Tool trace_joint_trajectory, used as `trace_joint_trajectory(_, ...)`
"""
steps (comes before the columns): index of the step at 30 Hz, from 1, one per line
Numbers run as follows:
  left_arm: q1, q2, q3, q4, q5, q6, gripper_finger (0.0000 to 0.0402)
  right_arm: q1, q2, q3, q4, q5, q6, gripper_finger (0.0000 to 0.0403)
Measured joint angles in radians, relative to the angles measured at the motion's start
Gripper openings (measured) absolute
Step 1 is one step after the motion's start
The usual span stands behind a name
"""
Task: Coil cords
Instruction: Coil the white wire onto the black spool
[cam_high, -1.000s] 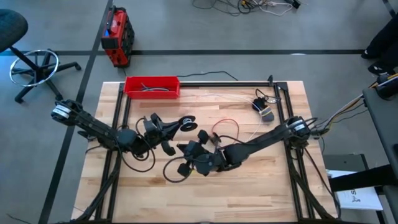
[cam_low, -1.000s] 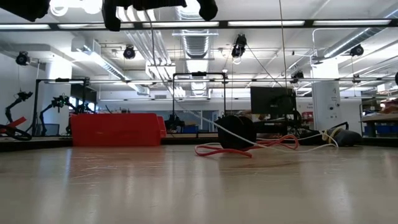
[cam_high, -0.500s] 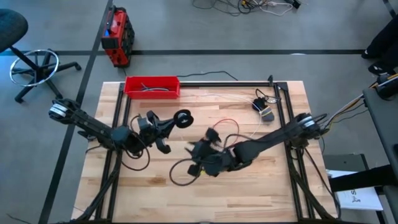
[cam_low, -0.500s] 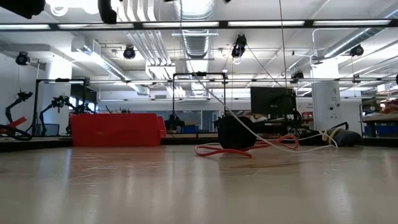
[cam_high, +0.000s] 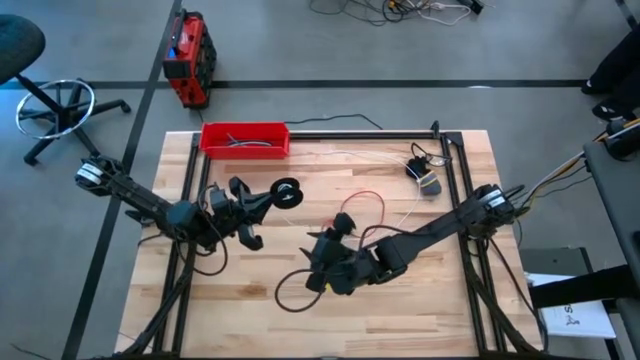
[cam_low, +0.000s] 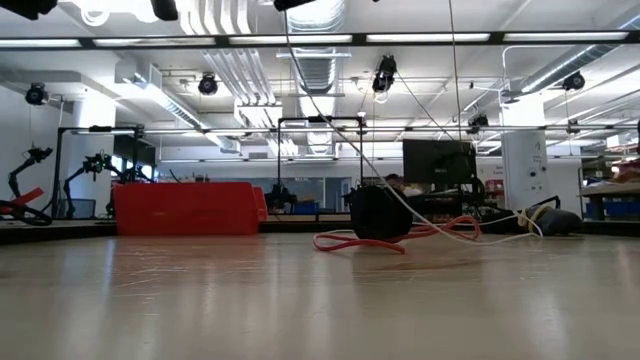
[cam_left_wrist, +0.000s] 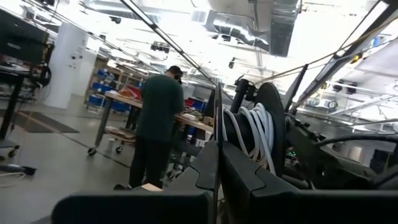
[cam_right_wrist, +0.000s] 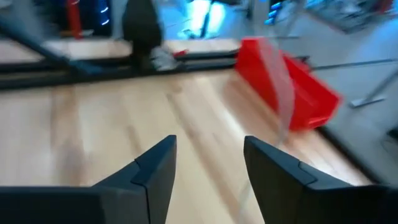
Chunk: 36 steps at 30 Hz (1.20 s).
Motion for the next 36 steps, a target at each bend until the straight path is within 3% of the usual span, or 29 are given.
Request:
trace_joint_trajectory(5,-0.007,-0.002,0.000,-0.008,0.000,0.025,0.0000,0.003,0.001,0.002,0.032,0.108,-0.029,0.0176)
trace_joint_trajectory(22,-0.023,-0.012,0.000,-0.038,0.000,0.034,0.0000,-0.034,-0.011,0.003,0.037,0.112,-0.042,0.0146)
trace_joint_trajectory(26,-0.023,-0.014,0.000,-0.038,0.000,0.034,0.0000,-0.045,-0.012,0.003,0.039,0.062,-0.041,0.0112)
trace_joint_trajectory(32,-0.023,-0.014,0.000,-0.038,0.001,0.034,0.0000,-0.046,-0.012,0.001,0.038,0.015,-0.041,0.0017)
trace_joint_trajectory(36,-0.025,-0.016,0.000,-0.038,0.040,0.034,0.0000,-0.048,-0.014,0.000,-0.027,0.025,-0.028,0.0008)
